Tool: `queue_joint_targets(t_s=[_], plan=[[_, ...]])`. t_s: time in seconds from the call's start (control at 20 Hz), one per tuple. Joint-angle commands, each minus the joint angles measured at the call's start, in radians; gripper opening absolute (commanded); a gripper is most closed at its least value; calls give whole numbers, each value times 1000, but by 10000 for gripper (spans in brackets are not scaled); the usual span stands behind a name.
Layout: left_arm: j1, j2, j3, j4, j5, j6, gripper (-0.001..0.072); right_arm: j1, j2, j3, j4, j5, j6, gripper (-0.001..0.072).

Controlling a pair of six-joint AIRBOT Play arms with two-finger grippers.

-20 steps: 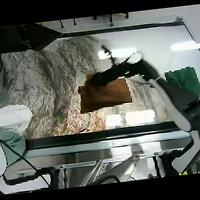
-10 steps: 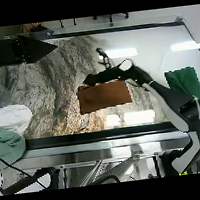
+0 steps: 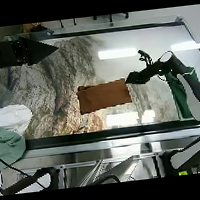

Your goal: Fold the shirts.

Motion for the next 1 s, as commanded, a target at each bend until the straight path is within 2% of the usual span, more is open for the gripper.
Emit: queue_joint_targets(t_s=[0.0,0.3,0.45,0.55,0.6,0.65,0.75,0.95], plan=[[0,1,0,1,-2,0,15,-11,-55,-30,-20,38,-30,668],[0,1,0,6,-1,1,15,43,-108,-30,33,40,-85,667],[0,1,0,6,-1,0,15,52,-135,-30,130,42,-114,639],[0,1,0,6,-1,0,15,52,-142,-30,246,69,-196,212],[0,1,0,6,-1,0,15,52,-142,-29,291,76,-215,142],[0,1,0,6,-1,0,15,52,-142,-26,335,95,-241,18],[0,1,0,6,-1,0,15,39,-127,-6,366,125,-247,20],[0,1,0,6,-10,0,15,-70,-21,63,471,124,-190,20]])
